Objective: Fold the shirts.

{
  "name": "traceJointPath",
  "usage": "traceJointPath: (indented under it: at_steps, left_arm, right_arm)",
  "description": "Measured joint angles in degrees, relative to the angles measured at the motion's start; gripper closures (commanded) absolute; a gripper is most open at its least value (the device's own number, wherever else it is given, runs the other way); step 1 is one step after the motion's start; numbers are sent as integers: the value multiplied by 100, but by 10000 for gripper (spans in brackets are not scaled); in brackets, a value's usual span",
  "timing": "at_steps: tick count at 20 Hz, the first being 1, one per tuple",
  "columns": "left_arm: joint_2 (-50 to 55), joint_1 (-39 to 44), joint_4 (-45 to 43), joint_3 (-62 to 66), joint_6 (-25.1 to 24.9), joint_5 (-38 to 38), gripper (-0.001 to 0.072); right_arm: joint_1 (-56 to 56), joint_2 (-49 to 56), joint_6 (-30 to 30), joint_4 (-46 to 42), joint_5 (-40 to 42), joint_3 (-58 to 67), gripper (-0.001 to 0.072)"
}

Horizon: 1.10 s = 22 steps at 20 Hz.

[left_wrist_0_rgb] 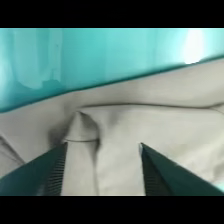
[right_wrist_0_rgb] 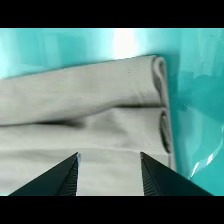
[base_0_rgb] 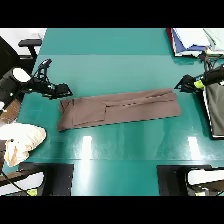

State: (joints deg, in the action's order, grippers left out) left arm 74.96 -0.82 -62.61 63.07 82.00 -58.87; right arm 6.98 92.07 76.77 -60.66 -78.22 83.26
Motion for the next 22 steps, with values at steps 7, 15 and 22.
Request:
traceJointPath:
  at_steps: [7,15,22]
  left_arm:
    - [22,140,553,175,0,-308,679]
    - [328,1469,769,219,291,710,681]
    - [1674,2616,1025,1167,476,1102,681]
  right_arm:
    - [885,184,-511,188,-302,-870,134]
    - [442,807,-907,1012,-179,-885,689]
    - [37,282,-898,1401,-404,-116,690]
